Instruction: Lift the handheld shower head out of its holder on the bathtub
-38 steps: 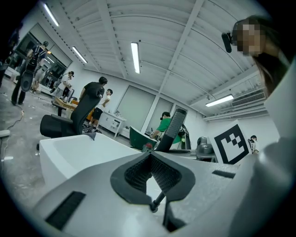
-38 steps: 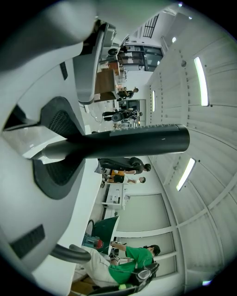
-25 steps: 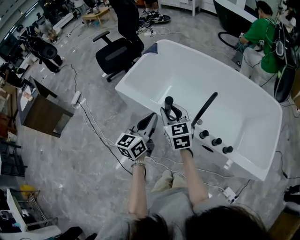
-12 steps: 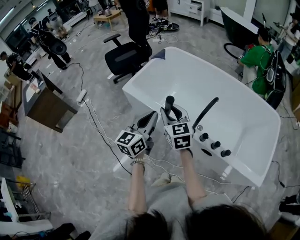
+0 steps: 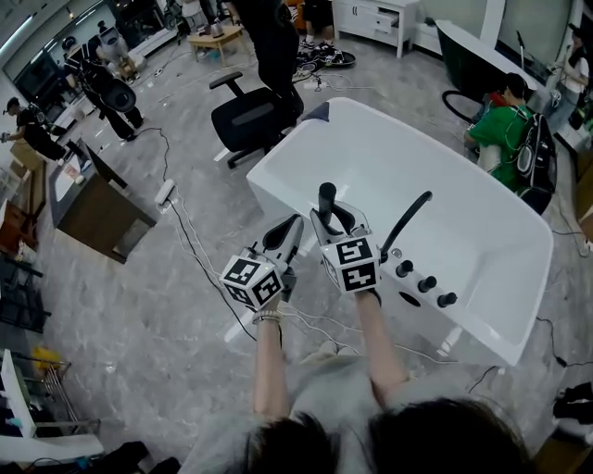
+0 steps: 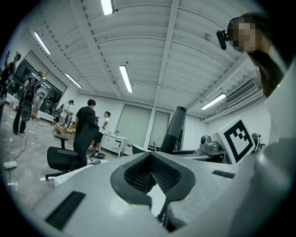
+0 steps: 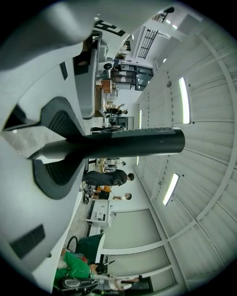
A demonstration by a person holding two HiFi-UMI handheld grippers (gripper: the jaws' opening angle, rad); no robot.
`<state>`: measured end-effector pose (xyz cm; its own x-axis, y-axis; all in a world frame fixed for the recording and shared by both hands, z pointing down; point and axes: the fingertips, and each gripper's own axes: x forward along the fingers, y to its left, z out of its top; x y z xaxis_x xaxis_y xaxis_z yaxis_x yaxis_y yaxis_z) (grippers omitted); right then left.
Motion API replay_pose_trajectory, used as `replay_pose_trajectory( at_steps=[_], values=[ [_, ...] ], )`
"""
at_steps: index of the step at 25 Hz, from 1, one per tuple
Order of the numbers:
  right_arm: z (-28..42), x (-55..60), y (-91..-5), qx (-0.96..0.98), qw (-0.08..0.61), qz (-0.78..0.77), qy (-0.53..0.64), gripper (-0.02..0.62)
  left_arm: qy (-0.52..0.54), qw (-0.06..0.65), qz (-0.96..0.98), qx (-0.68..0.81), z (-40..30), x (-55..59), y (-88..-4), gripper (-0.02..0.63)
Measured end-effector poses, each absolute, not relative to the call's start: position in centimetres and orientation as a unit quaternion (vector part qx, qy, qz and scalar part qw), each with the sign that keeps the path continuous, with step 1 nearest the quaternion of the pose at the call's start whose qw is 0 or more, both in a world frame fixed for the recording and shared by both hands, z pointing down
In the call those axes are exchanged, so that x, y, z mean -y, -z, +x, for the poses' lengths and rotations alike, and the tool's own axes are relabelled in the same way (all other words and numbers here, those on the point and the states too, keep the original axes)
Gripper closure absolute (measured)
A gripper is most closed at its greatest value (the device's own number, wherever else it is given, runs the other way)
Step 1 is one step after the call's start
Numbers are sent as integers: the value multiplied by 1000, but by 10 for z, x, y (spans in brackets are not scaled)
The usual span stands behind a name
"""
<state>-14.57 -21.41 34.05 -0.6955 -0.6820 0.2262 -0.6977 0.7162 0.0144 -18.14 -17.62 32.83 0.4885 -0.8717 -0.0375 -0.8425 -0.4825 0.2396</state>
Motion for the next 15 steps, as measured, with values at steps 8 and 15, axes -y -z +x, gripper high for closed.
replay_pose_trajectory(
  at_steps=[8,15],
  values=[
    [-147,205,-325,922,92,376,-24,462,81,81,860,496,-183,165,-318,601],
    [-149,201,-324,919,92,382,-25,462,80,77,864,491,-187,159,-313,601]
  ],
)
